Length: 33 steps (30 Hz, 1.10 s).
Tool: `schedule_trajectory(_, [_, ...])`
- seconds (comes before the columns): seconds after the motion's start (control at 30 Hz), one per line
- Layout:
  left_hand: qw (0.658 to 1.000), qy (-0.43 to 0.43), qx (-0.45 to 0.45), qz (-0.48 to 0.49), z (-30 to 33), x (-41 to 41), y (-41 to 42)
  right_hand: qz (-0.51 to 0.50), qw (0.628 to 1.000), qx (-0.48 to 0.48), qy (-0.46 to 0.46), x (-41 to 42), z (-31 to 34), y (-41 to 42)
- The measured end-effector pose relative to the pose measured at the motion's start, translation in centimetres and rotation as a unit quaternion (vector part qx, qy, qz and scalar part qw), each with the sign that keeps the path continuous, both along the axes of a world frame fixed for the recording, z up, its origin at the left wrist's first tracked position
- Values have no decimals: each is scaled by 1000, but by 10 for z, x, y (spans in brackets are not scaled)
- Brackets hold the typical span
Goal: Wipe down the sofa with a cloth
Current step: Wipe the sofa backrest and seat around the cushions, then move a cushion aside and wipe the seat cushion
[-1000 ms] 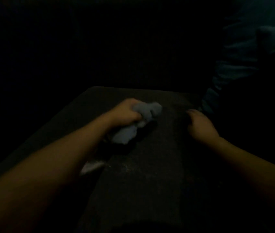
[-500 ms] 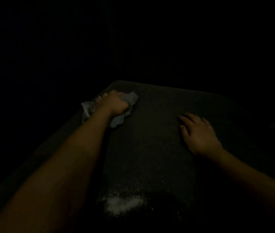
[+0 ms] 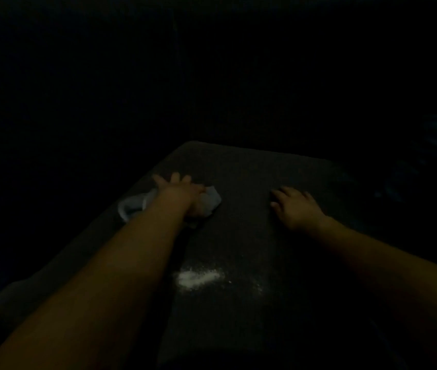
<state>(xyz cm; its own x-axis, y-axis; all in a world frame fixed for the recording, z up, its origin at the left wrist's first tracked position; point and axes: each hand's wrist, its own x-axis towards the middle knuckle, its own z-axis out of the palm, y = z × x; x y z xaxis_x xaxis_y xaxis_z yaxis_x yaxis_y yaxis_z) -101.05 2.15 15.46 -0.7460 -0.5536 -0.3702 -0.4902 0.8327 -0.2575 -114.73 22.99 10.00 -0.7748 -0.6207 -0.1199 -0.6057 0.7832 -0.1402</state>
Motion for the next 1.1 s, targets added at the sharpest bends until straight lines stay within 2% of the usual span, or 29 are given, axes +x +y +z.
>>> schedule_trajectory(0.07, [995,-58,-76,-32,26,-24,41,-23,998,-66,1,12,39,27])
schedule_trajectory(0.13, [995,-29,-69,-69,39,-45,86,-46,986,-161,21,23,85,74])
schedule_trajectory(0.23, [991,62,74,-93,41,-59,138,-35,971,-209,111,32,148,162])
schedule_trajectory(0.3, [973,126,175,-86,50,-65,171,-30,960,-222,171,35,177,220])
schedule_trajectory(0.37, [934,198,285,-85,65,-76,214,-37,944,-229,236,36,194,274])
schedule_trajectory(0.43, [881,263,379,-106,89,-91,271,-67,924,-209,314,30,203,326])
schedule_trajectory(0.5, [830,304,450,-126,112,-102,334,-139,902,-190,361,18,204,377])
schedule_trajectory(0.6, [767,301,561,-78,123,-113,415,-327,872,-168,323,0,196,448])
schedule_trajectory(0.7, [686,341,640,59,111,-121,463,-471,837,-219,173,-11,176,501])
schedule_trajectory(0.77, [646,375,654,123,100,-122,481,-495,800,-336,45,-17,159,521])
schedule_trajectory(0.83, [619,394,660,163,90,-122,496,-466,787,-404,-20,-22,147,527])
schedule_trajectory(0.93, [608,456,634,145,85,-117,513,-458,800,-386,22,-25,151,528])
schedule_trajectory(1.1, [578,544,592,144,110,-116,496,-494,757,-402,147,-10,178,506])
